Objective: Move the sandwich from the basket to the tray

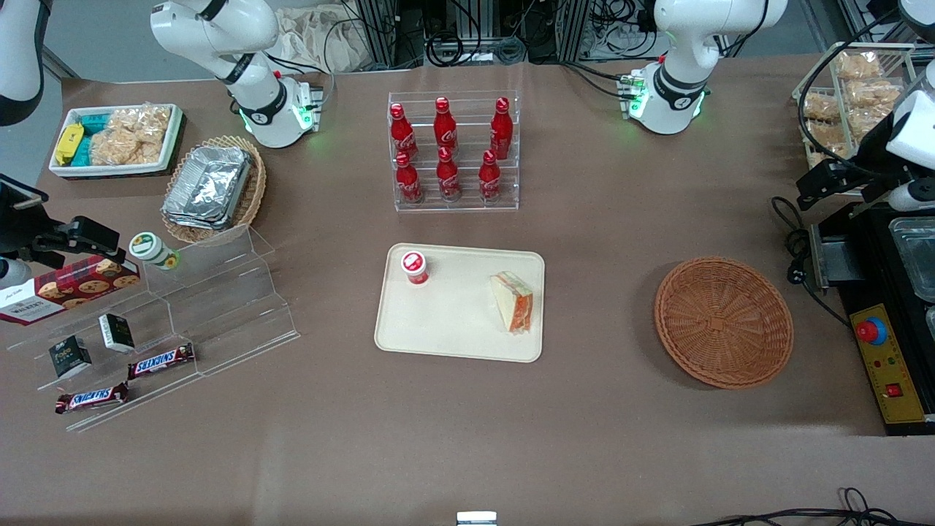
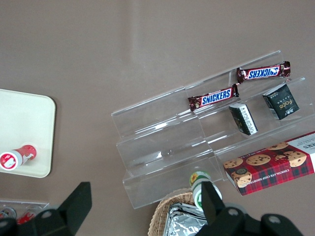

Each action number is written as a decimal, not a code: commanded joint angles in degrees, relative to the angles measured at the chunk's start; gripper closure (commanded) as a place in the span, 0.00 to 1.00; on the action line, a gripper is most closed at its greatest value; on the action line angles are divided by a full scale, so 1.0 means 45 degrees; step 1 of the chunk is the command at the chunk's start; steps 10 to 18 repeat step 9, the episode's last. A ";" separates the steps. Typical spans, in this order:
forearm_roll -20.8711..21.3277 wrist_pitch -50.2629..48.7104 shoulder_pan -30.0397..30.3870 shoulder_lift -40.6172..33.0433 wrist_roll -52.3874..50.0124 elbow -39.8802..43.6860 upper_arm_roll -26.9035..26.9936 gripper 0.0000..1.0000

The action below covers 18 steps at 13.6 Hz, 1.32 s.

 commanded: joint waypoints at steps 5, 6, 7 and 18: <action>-0.0027 -0.0730 0.0109 0.0331 -0.0274 0.0780 -0.0281 0.00; -0.0007 -0.0731 0.0109 0.0331 -0.0294 0.0819 -0.0437 0.00; -0.0007 -0.0731 0.0109 0.0331 -0.0255 0.0800 -0.0457 0.00; -0.0007 -0.0751 0.0109 0.0312 -0.0119 0.0800 -0.0458 0.00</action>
